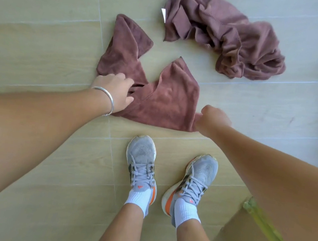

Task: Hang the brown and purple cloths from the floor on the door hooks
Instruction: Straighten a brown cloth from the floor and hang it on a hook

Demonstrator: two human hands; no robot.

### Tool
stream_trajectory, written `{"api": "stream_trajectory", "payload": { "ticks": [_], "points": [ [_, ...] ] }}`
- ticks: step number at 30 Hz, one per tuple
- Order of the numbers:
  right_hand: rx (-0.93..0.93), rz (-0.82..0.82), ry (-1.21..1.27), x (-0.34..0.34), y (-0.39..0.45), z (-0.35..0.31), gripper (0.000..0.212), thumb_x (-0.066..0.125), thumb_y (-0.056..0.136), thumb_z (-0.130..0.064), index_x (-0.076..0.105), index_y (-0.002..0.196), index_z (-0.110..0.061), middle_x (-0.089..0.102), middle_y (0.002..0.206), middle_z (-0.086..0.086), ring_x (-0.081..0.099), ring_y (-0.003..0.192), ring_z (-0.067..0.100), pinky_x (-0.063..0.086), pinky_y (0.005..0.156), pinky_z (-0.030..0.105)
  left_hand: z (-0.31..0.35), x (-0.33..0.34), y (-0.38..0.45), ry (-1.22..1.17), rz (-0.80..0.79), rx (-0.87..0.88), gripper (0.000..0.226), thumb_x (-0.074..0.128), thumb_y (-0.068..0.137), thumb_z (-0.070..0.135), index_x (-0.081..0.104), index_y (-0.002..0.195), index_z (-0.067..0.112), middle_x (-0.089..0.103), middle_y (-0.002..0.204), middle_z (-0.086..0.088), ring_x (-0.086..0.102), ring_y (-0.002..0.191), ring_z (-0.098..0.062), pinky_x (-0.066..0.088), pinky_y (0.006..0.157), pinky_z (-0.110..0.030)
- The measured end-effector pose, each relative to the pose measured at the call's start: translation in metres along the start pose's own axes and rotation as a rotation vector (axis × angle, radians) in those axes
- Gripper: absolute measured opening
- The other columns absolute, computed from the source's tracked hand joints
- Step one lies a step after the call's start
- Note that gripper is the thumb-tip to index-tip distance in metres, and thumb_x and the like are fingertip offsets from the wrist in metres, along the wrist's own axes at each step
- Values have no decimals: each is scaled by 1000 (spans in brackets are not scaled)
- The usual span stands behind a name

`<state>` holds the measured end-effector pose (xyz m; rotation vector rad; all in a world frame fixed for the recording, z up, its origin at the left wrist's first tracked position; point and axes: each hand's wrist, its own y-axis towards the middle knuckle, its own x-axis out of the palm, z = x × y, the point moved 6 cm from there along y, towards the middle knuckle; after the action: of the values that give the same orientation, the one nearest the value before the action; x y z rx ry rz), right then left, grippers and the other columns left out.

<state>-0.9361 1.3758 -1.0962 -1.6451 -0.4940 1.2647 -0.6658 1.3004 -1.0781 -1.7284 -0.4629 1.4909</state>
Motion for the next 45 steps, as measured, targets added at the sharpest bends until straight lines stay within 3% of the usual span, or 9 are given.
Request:
{"api": "stream_trajectory", "payload": {
  "ticks": [5,9,16,22,25,29,35,39,45],
  "points": [
    [30,134,101,41,28,27,50,57,84,-30,43,129,-13,44,127,12,42,118,32,41,91,40,51,-23,55,-154,221,193,46,55,91,38,46,131,19,50,129,-9,46,117,-33,41,90,-46],
    [-27,185,145,63,47,38,57,68,80,-20,40,130,-16,41,129,9,45,116,29,42,86,37,100,-38,112,-138,302,378,55,64,88,35,42,136,18,42,137,-6,42,123,-31,41,98,-48],
    [3,157,56,73,65,54,35,55,82,-3,45,113,-16,55,93,6,51,78,27,39,62,33,134,-8,160,137,67,288,57,73,72,3,49,122,12,51,119,-14,58,99,-40,50,78,-45],
    [-50,-39,-99,48,17,38,40,55,82,-3,47,120,-14,47,113,10,58,99,33,43,71,36,75,-16,98,177,-8,269,25,66,81,19,64,105,25,66,102,-5,62,94,-32,45,69,-33],
    [-59,-29,-172,1,-14,21,41,55,82,-2,48,121,-14,47,112,9,58,97,32,43,70,36,24,-59,50,120,-16,239,15,60,84,45,63,80,31,65,85,5,61,81,-24,40,61,-28],
    [-192,90,-319,-90,-54,-38,34,49,87,-5,51,120,-15,50,111,7,59,101,31,46,75,37,-55,-128,-6,82,2,91,21,53,88,34,60,70,27,55,68,9,56,67,-20,33,52,-26],
    [-441,377,-454,-258,-133,-178,34,50,86,-12,57,116,-26,58,120,1,49,116,26,39,86,36,-174,-261,-96,-56,283,-151,9,55,88,30,61,84,23,60,89,3,60,86,-26,45,65,-31],
    [-537,566,-372,-361,-204,-262,29,44,76,-2,57,86,-26,65,92,1,57,96,27,35,69,30,-247,-352,-165,-144,437,-277,24,61,86,45,63,75,25,66,84,2,62,82,-26,44,62,-30],
    [-694,821,-192,-452,-312,-317,28,41,74,-7,61,85,-24,61,75,0,57,72,31,36,53,28,-308,-447,-273,-205,709,-392,36,57,86,49,52,58,27,58,66,4,55,65,-26,33,50,-28]
  ]
}}
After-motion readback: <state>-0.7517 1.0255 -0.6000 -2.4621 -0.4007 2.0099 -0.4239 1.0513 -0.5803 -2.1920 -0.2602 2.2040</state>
